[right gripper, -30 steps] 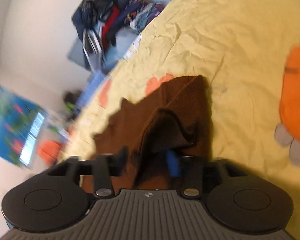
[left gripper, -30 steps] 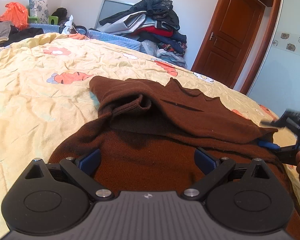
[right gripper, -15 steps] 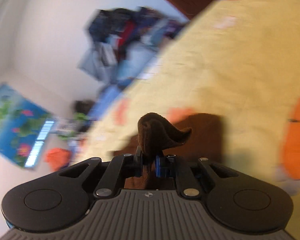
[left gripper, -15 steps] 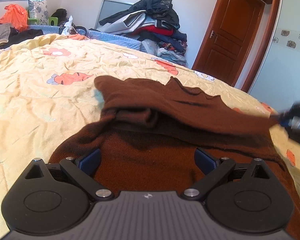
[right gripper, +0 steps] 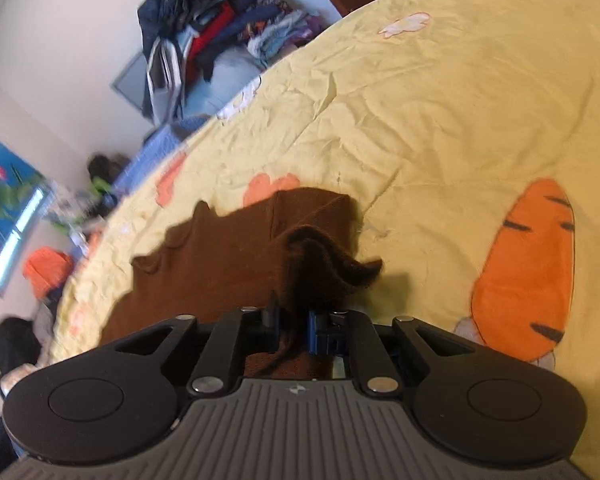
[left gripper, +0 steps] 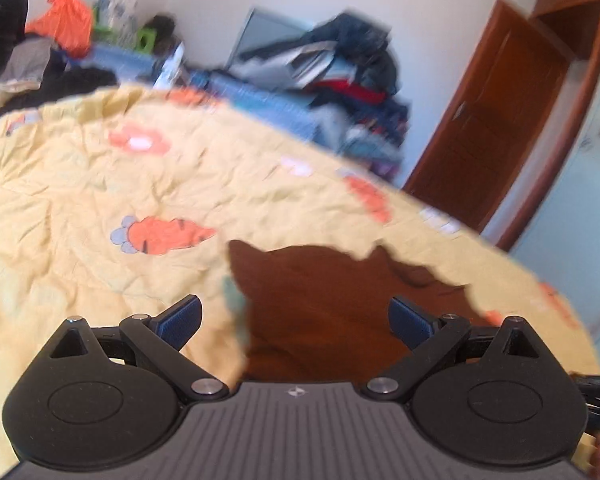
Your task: Fold small clothes
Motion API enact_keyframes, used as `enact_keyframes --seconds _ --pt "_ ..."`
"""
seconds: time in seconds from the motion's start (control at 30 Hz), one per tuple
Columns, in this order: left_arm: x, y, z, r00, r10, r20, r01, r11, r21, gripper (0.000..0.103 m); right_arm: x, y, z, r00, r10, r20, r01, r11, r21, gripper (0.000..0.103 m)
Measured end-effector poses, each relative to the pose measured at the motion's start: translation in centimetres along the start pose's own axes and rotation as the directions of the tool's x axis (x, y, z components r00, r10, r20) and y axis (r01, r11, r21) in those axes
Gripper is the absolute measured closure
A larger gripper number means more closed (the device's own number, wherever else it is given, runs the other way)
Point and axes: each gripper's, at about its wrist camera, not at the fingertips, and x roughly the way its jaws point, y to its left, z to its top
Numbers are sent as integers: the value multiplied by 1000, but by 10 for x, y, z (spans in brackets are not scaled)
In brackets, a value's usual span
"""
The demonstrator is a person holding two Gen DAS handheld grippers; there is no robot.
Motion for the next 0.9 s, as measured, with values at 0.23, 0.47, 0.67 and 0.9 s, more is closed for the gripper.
enact_keyframes --seconds 0.23,0.47,0.67,0.9 --pt "63 9 12 984 26 -177 -27 1000 1 96 -8 1 -4 1000 10 13 -10 1000 2 82" --pt "67 -14 1 980 184 -72 -152 935 320 97 -9 32 -12 998 -61 23 64 974 -217 83" --pt "22 -34 -25 960 244 139 -280 801 529 69 -28 27 -10 997 -17 78 27 991 -133 15" --pt "-11 -60 -33 975 12 222 -131 838 530 17 -50 52 3 972 60 229 -30 991 -130 15"
